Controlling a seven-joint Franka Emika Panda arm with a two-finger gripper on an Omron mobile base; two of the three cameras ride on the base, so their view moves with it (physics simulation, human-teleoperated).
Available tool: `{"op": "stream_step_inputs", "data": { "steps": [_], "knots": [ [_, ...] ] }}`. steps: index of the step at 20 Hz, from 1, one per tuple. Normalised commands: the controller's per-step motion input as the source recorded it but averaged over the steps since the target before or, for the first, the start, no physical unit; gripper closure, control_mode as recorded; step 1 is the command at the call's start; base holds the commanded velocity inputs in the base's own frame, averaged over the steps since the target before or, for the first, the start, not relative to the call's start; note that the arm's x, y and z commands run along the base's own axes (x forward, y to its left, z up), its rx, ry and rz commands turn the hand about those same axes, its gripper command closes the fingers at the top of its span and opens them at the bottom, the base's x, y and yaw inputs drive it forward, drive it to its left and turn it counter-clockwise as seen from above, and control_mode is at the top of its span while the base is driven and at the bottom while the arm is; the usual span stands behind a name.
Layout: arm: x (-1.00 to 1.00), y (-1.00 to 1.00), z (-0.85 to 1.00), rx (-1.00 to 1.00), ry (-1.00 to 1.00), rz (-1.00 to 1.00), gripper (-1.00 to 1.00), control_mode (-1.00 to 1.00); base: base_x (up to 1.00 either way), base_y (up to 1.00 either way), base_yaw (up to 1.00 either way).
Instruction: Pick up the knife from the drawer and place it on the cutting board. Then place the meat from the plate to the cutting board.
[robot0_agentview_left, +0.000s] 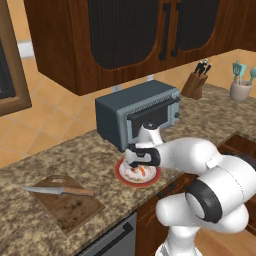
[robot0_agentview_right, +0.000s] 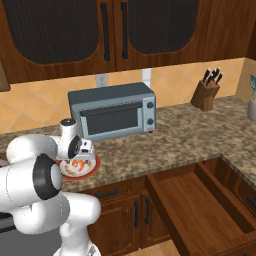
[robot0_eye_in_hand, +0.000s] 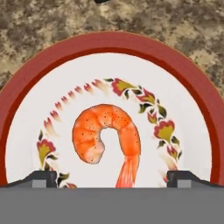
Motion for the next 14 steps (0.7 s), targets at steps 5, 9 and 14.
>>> {"op": "stream_step_inputs", "data": {
  "steps": [5,9,14],
  "knots": [
    [0.13,0.18,-0.43,0.00,0.10,0.00,-1.00,-1.00,0.00,0.00,0.00],
    [0.34,0.05,-0.32,0.00,0.05,-0.03,-1.00,-1.00,0.00,0.00,0.00],
    [0.06,0.00,-0.34,0.00,0.02,-0.06,1.00,-1.00,0.00,0.00,0.00]
  ]
}}
